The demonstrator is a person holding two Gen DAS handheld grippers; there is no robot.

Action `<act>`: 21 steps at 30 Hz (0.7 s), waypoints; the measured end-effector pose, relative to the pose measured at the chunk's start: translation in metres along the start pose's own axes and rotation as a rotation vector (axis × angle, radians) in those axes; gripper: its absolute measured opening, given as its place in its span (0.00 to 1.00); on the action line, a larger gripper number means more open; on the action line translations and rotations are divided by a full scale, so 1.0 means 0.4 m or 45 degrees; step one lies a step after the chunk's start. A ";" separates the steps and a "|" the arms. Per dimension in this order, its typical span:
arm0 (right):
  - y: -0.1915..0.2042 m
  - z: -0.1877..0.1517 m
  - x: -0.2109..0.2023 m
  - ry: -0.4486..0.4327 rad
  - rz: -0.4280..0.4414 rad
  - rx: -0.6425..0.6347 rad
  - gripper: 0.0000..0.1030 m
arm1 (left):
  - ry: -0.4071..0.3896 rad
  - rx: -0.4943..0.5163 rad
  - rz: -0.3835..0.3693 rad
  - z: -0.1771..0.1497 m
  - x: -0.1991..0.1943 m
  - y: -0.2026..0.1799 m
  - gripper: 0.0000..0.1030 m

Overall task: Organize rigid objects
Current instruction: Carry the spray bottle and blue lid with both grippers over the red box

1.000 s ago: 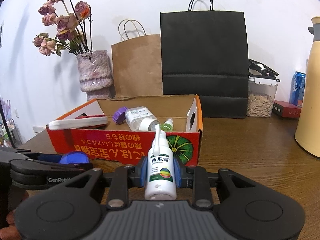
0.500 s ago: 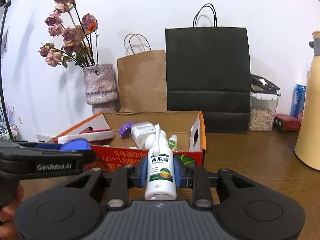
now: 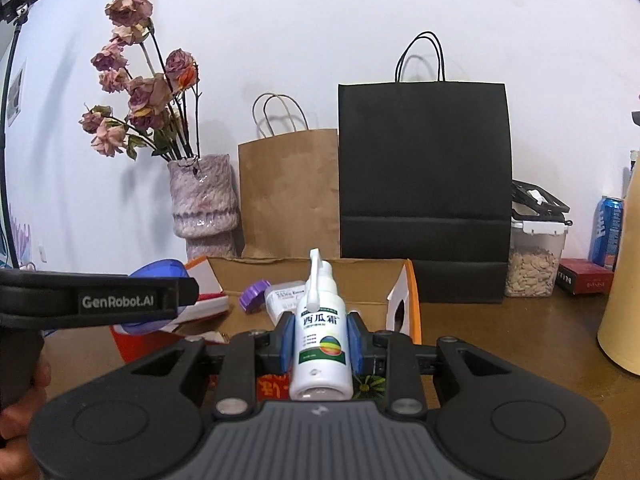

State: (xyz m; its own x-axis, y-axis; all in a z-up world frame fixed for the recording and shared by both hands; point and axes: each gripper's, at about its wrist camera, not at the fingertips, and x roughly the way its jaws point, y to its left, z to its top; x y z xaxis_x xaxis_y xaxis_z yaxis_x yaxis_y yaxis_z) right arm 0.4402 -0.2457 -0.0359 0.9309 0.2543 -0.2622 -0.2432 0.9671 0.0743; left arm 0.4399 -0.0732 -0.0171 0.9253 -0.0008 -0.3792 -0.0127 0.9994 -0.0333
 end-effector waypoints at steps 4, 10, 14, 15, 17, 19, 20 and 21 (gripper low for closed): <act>-0.004 0.013 0.024 -0.011 -0.002 0.003 0.26 | -0.018 -0.009 0.007 0.015 0.020 0.001 0.66; -0.009 0.030 0.064 -0.023 0.001 0.006 0.26 | -0.030 -0.027 0.022 0.041 0.061 0.007 0.66; -0.008 0.038 0.093 -0.027 0.004 0.000 0.26 | -0.046 -0.031 0.032 0.054 0.082 0.008 0.66; -0.008 0.040 0.099 -0.027 0.006 -0.002 0.26 | -0.047 -0.032 0.032 0.056 0.088 0.008 0.66; -0.009 0.044 0.112 -0.029 0.007 -0.005 0.26 | -0.051 -0.031 0.037 0.061 0.099 0.007 0.66; -0.009 0.048 0.125 -0.031 0.008 -0.008 0.26 | -0.054 -0.028 0.039 0.065 0.112 0.006 0.66; -0.010 0.050 0.133 -0.032 0.008 -0.009 0.26 | -0.055 -0.029 0.040 0.068 0.117 0.006 0.66; -0.010 0.052 0.139 -0.032 0.008 -0.011 0.26 | -0.055 -0.029 0.041 0.070 0.124 0.007 0.66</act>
State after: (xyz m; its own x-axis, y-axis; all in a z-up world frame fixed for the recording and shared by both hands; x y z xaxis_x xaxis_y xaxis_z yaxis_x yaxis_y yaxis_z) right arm 0.4986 -0.2354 -0.0308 0.9361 0.2599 -0.2372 -0.2510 0.9656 0.0677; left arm 0.4964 -0.0696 -0.0101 0.9398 0.0331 -0.3401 -0.0507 0.9978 -0.0432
